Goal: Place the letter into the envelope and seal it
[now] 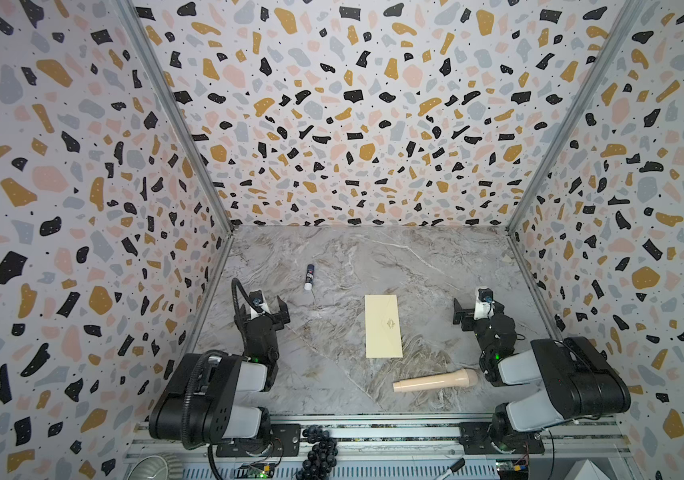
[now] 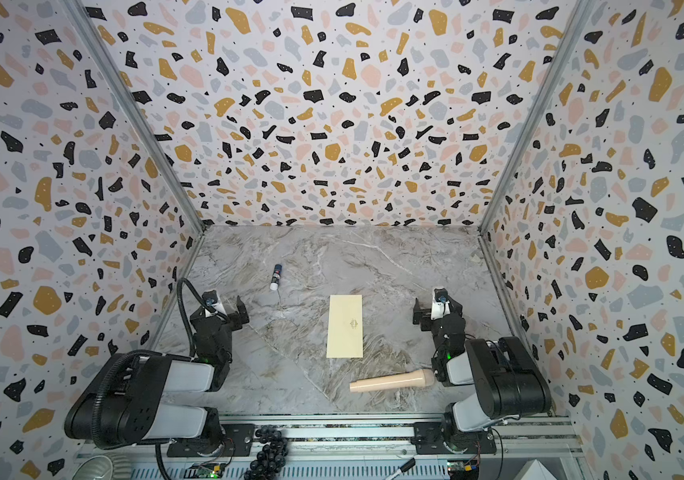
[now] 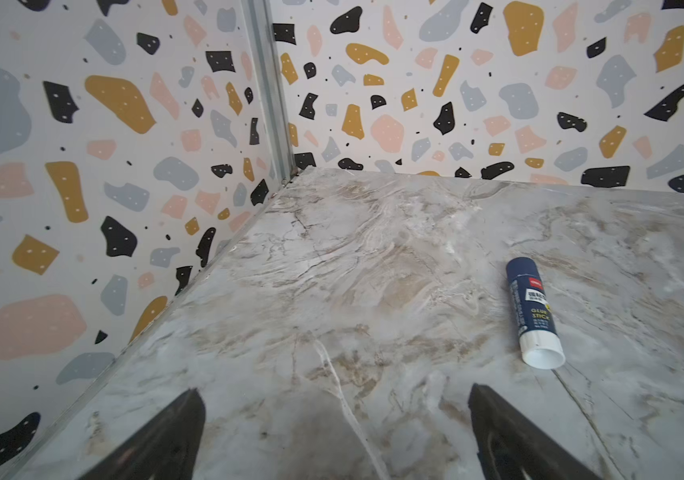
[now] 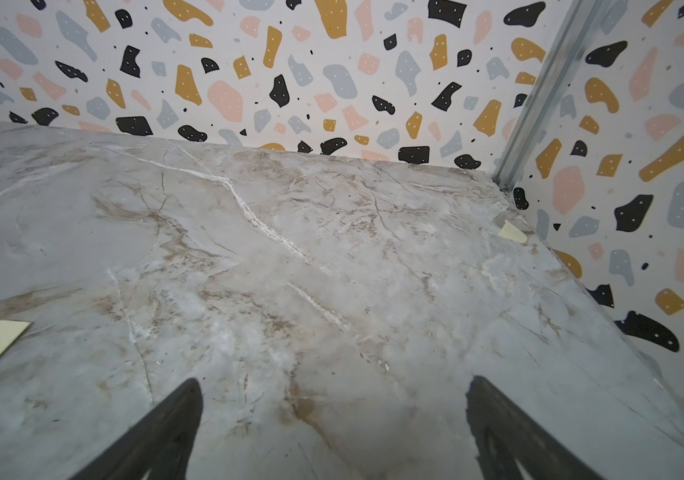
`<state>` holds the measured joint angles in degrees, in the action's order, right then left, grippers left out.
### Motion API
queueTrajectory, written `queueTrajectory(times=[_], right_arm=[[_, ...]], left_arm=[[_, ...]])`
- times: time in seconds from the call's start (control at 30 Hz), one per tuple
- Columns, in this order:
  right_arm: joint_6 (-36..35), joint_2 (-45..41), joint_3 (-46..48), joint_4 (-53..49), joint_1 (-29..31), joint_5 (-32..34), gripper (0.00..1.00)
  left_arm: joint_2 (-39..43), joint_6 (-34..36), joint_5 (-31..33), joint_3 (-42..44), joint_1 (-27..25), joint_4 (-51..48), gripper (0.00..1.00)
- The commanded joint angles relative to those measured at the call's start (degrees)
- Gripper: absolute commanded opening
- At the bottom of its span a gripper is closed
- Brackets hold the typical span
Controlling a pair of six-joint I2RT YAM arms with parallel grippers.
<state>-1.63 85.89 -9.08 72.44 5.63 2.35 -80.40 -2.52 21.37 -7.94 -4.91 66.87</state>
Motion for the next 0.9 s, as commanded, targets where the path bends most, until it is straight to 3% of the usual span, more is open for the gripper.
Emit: queueTrajectory(times=[0.0,0.87], right_arm=[[-0.50,-0.32,-2.64,-0.62,-0.53,-1.55,1.00],[0.79,-0.15,-3.21,-1.28,-1.04,-0.02,0.99]], left_arm=[[-0.41,1.56,-2.68,-1.74,0.16,2.44,1.00],[-0.03,1.38,-2.38,-1.73,0.19,2.03,1.00]])
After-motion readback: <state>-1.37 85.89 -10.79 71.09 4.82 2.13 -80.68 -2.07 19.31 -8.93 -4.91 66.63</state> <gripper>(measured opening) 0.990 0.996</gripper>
